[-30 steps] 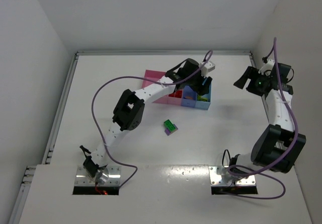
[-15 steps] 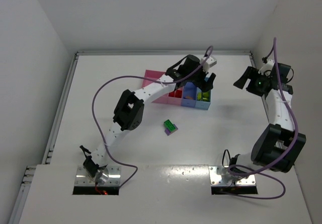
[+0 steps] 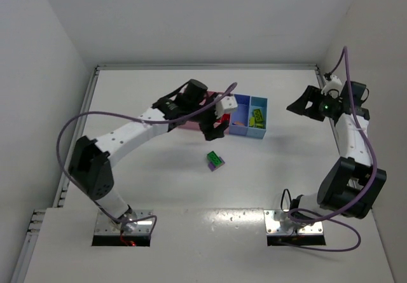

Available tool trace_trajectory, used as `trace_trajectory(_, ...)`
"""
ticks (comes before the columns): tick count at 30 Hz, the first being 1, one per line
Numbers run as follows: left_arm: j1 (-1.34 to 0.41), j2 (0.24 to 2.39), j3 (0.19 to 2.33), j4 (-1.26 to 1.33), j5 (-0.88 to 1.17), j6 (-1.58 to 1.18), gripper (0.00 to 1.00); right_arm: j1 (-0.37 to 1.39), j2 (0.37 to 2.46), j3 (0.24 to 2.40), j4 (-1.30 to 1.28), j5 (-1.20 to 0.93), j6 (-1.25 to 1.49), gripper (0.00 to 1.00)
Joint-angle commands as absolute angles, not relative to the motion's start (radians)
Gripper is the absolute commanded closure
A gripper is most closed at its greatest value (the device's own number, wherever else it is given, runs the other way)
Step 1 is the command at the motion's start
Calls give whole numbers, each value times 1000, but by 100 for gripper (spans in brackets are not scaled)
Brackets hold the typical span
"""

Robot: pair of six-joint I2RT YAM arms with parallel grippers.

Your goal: Sort the legos into containers by color

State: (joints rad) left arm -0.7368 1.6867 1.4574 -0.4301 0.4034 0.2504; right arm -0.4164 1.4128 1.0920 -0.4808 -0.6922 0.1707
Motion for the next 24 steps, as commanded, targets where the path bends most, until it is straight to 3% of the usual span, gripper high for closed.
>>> trace_trajectory(1,-666,1550,1315,-586,561,611,18,-405,1367,1071,-459,-771,149,22)
trace_trajectory(7,-666,1499,1145,-586,589,895,18,-405,1347,1042,-434,-805,149,22)
trace_trajectory(24,-770,1723,1219,-586,612,1226,28,-396,1356,1046,-454,-785,121,22)
